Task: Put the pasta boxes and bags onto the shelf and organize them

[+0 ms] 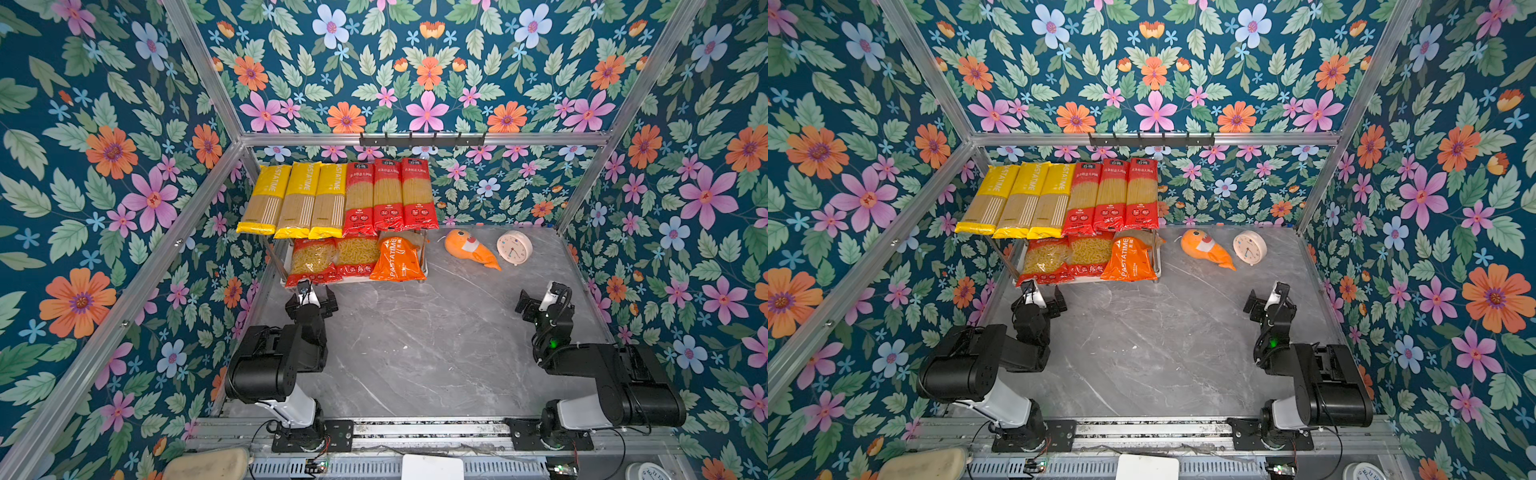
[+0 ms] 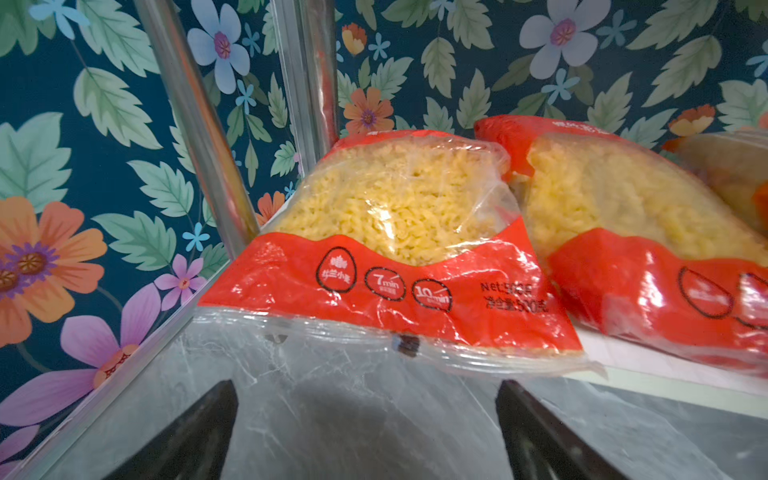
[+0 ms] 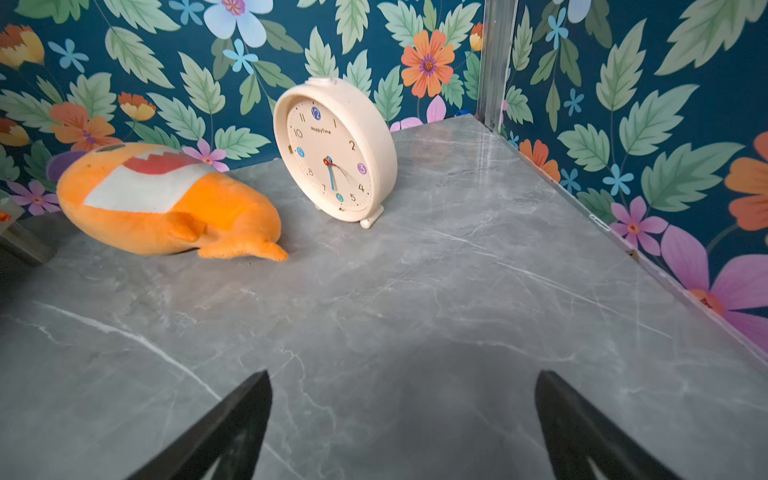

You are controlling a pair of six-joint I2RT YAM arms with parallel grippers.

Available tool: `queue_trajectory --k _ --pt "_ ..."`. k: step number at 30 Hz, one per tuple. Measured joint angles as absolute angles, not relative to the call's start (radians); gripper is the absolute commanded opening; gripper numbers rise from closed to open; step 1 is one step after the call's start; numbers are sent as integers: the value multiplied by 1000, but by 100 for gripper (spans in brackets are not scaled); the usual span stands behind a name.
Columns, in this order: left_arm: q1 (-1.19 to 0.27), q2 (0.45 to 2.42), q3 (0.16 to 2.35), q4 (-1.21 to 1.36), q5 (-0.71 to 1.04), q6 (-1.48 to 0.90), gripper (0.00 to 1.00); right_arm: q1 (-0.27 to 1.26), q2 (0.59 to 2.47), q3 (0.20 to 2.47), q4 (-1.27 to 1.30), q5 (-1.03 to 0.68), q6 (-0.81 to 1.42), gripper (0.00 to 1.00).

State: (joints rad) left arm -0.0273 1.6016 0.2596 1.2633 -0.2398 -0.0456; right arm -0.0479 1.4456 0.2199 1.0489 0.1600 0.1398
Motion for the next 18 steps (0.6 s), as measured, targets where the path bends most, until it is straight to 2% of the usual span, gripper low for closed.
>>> queue_trajectory --k 18 --pt "-38 1605 284 1212 -181 -23 100 -49 1446 215 1048 160 140 99"
